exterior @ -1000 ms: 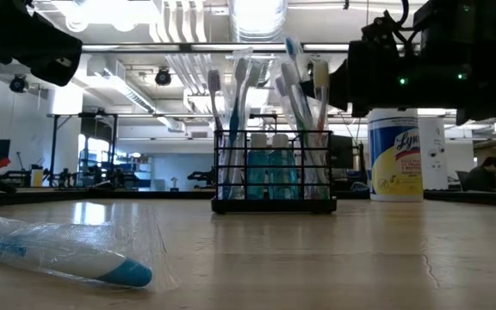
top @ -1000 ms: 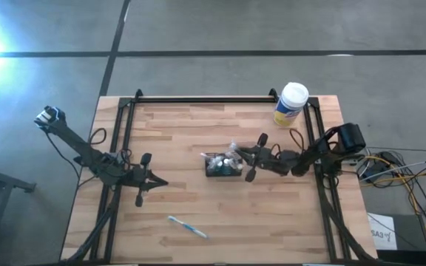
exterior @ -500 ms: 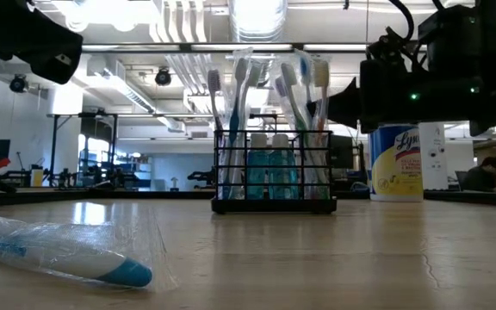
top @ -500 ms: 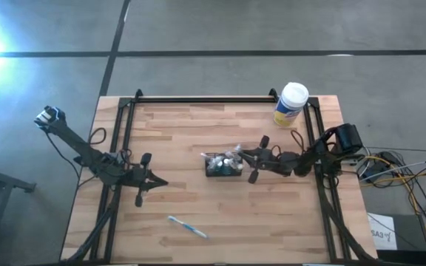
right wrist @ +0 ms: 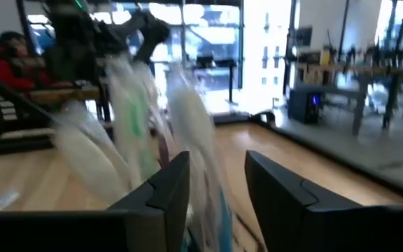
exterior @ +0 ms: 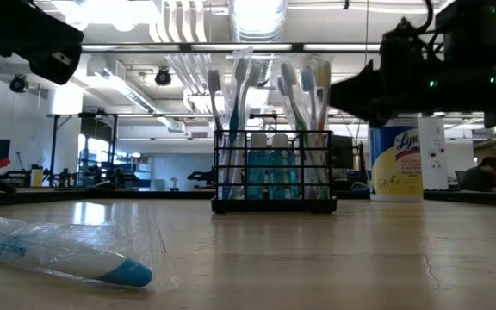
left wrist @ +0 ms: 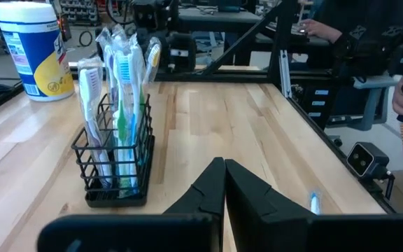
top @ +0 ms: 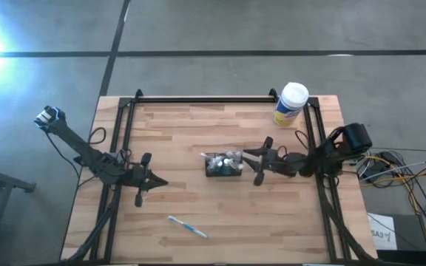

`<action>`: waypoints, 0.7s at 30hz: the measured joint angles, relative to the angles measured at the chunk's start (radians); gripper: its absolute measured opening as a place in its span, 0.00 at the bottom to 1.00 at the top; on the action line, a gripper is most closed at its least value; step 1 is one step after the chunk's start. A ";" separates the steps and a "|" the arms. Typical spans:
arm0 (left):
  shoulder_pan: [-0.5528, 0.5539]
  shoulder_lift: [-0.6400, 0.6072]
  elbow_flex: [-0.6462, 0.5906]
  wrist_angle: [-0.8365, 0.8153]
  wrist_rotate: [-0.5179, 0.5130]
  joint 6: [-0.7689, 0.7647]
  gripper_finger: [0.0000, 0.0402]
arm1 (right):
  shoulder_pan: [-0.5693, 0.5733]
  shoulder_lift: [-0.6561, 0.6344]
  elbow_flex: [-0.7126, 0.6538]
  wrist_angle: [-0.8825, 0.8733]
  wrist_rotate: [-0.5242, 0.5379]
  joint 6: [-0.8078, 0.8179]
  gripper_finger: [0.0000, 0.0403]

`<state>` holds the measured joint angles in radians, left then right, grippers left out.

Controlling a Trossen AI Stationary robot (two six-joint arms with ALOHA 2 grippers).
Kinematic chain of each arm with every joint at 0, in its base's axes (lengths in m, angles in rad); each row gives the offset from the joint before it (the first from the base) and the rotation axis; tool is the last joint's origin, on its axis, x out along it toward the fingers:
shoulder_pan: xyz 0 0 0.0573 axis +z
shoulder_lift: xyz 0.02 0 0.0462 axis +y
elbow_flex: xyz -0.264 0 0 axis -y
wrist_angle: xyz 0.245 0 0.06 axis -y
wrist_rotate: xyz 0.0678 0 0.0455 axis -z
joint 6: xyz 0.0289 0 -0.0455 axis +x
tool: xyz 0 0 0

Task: Pick & Place toothbrushing station
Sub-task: Put the blue toothbrush into the black organizer

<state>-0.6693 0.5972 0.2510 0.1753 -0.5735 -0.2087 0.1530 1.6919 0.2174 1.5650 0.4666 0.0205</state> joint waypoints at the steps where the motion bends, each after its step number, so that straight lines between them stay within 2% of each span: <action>1: 0.000 0.000 0.001 0.003 0.000 0.000 0.03 | 0.008 -0.022 -0.002 0.000 0.000 -0.021 0.35; 7: 0.000 0.000 0.001 0.008 0.000 0.001 0.03 | 0.045 -0.200 -0.016 -0.084 0.025 -0.081 0.37; 11: 0.000 0.000 0.001 0.008 0.000 0.000 0.03 | 0.090 -0.381 -0.007 -0.255 0.083 -0.100 0.35; 14: 0.000 0.001 0.001 0.006 0.025 -0.017 0.03 | 0.138 -0.541 0.033 -0.516 0.086 -0.068 0.30; 17: 0.000 0.007 0.001 0.005 0.115 -0.061 0.03 | 0.190 -0.658 0.134 -0.953 0.114 0.048 0.21; 19: 0.000 0.021 0.001 0.006 0.194 -0.104 0.03 | 0.232 -0.680 0.220 -1.236 0.143 0.140 0.14; 21: 0.000 0.049 0.001 0.008 0.245 -0.147 0.03 | 0.283 -0.661 0.298 -1.394 0.167 0.194 0.07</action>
<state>-0.6697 0.6457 0.2520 0.1834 -0.3281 -0.3554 0.4359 1.0313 0.5151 0.1714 0.6337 0.2142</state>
